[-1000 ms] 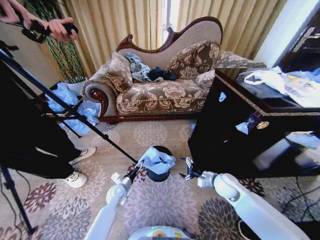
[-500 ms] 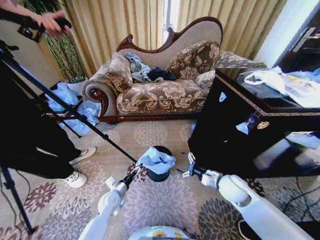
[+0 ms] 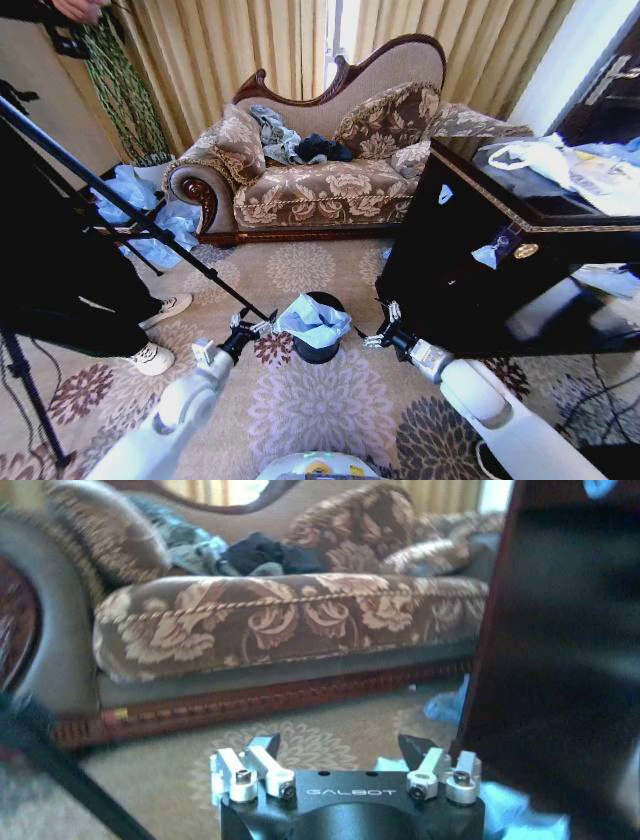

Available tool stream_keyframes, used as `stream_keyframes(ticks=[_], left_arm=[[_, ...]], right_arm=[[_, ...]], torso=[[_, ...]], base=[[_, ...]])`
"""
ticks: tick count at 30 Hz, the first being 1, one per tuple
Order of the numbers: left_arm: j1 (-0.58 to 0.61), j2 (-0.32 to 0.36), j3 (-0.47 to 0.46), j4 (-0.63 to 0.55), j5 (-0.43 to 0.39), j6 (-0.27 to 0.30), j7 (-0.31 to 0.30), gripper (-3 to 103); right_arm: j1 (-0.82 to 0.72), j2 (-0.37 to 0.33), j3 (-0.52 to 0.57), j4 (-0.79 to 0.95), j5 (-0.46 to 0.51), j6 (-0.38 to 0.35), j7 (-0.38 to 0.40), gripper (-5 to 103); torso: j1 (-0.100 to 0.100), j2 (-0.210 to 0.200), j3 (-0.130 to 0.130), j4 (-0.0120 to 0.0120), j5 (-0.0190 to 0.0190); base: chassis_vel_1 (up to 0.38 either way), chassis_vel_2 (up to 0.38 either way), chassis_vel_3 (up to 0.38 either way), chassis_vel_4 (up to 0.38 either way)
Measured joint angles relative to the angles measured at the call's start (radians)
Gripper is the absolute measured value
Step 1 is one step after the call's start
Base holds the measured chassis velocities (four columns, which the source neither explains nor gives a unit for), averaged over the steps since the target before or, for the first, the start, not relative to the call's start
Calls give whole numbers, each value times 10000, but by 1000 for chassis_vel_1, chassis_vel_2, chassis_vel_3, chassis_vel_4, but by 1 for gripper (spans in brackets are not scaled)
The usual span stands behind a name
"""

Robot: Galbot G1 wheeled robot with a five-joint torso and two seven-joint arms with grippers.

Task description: Place a garbage bag over the trash bin.

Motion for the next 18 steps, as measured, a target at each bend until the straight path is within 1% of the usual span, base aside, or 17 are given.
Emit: stream_keyframes(ticks=[1, 2, 3, 4, 5, 6, 7, 8, 9, 10, 11, 12, 13, 14, 16, 17, 18], left_arm=[[-44, 115, 7, 78, 183, 0, 51, 77], [-63, 217, 10, 146, 340, 2, 119, 76], [-248, 413, 137, 347, 539, 9, 240, 74], [-248, 413, 137, 347, 539, 9, 240, 74], [-421, 500, 285, 489, 675, -11, 343, 74], [-581, 552, 446, 613, 758, -28, 421, 74], [-832, 572, 726, 784, 807, -45, 489, 72], [-832, 572, 726, 784, 807, -45, 489, 72], [-953, 492, 901, 883, 818, -55, 521, 72], [-961, 393, 958, 906, 818, -55, 531, 72], [-961, 393, 958, 906, 818, -55, 531, 72], [-945, 346, 976, 909, 818, -54, 532, 72], [-873, 242, 996, 915, 809, -57, 536, 72], [-873, 242, 996, 915, 809, -57, 536, 72], [-830, 173, 990, 974, 778, -113, 606, 72], [-830, 173, 990, 974, 778, -113, 606, 72], [-834, 165, 980, 1001, 761, -127, 626, 72]], right_arm=[[211, 7, -232, -34, 203, -86, 89, 100], [484, 8, -523, -68, 465, -230, 223, 100], [771, -6, -972, -70, 1138, -531, 430, 100], [771, -6, -972, -70, 1138, -531, 430, 100], [876, -23, -1191, -62, 1507, -663, 627, 100], [1012, -28, -1463, -53, 1918, -756, 955, 102], [1350, 22, -2057, -66, 2443, -931, 1675, 100], [1350, 22, -2057, -66, 2443, -931, 1675, 100], [1810, 224, -2701, -276, 2522, -881, 2259, 99], [2130, 352, -3030, -506, 2248, -807, 2266, 95], [2130, 352, -3030, -506, 2248, -807, 2266, 95], [2291, 365, -3186, -579, 2163, -795, 2142, 95], [2843, 237, -3696, -712, 2171, -1060, 1367, 99], [2843, 237, -3696, -712, 2171, -1060, 1367, 99], [4053, -109, -4480, -1161, 2163, -1229, -763, 100], [4053, -109, -4480, -1161, 2163, -1229, -763, 100], [4377, -167, -4756, -1297, 2182, -1240, -1113, 100]], torso=[[0, 0, 0, -2, 0], [0, 0, 0, 4, 2], [0, 0, 1, 12, 10], [0, 0, 1, 12, 10], [0, 0, 1, 10, 5], [0, 0, 0, 10, -3], [0, 0, 0, 1, -2], [0, 0, 0, 1, -2], [0, 0, 1, 3, 4], [0, -1, 1, 5, 15], [0, -1, 1, 5, 15], [1, 0, 1, 7, 13], [0, 0, 1, 7, 1], [0, 0, 1, 7, 1], [-1, 0, 0, 8, 0], [-1, 0, 0, 8, 0], [-1, 0, 0, 6, -1]], base=[[0, 0, 0, 0], [0, 0, 0, 0], [0, 0, 0, 0], [0, 0, 0, 0], [0, 0, 0, 0], [0, 0, 0, 0], [0, 0, 0, 0], [0, 0, 0, 0], [0, 0, 0, 0], [0, 0, 0, 0], [0, 0, 0, 0], [0, 0, 0, 0], [0, 0, 0, 0], [0, 0, 0, 0], [0, 0, 0, 0], [0, 0, 0, 0], [0, 0, 0, 0]])
